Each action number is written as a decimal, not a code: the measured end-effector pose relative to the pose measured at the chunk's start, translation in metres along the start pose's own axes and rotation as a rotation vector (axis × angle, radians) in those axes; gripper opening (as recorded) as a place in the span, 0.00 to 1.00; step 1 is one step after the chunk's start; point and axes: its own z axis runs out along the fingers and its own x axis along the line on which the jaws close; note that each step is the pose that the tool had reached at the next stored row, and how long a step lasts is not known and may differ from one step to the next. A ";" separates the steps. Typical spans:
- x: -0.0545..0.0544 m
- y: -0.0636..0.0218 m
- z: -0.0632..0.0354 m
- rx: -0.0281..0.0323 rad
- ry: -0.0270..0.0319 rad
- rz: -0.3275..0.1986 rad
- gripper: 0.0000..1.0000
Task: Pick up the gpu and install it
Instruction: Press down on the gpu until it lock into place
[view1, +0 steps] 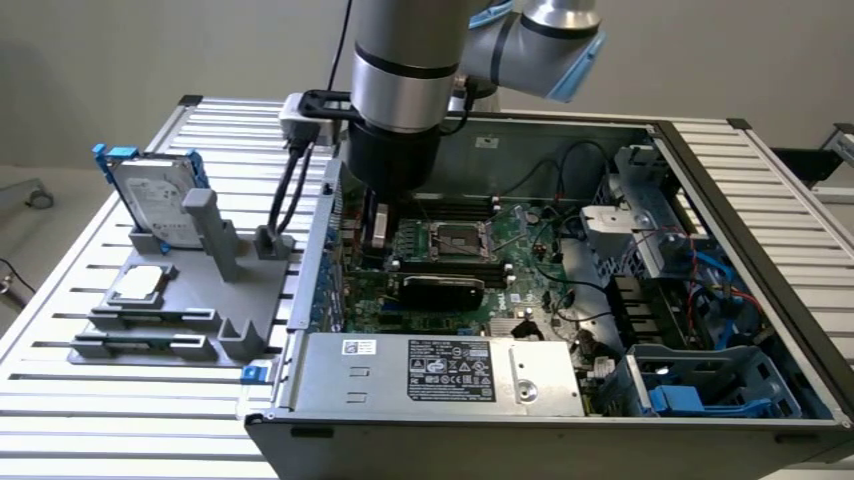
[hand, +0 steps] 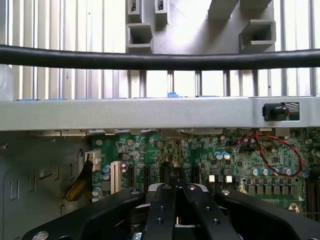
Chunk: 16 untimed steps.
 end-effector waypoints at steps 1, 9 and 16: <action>0.000 0.0002 -0.0006 -0.0023 0.0004 0.000 0.11; 0.000 0.0024 -0.0046 -0.0250 0.0034 -0.001 0.11; 0.000 0.0067 -0.0065 -0.0460 0.0055 -0.002 0.11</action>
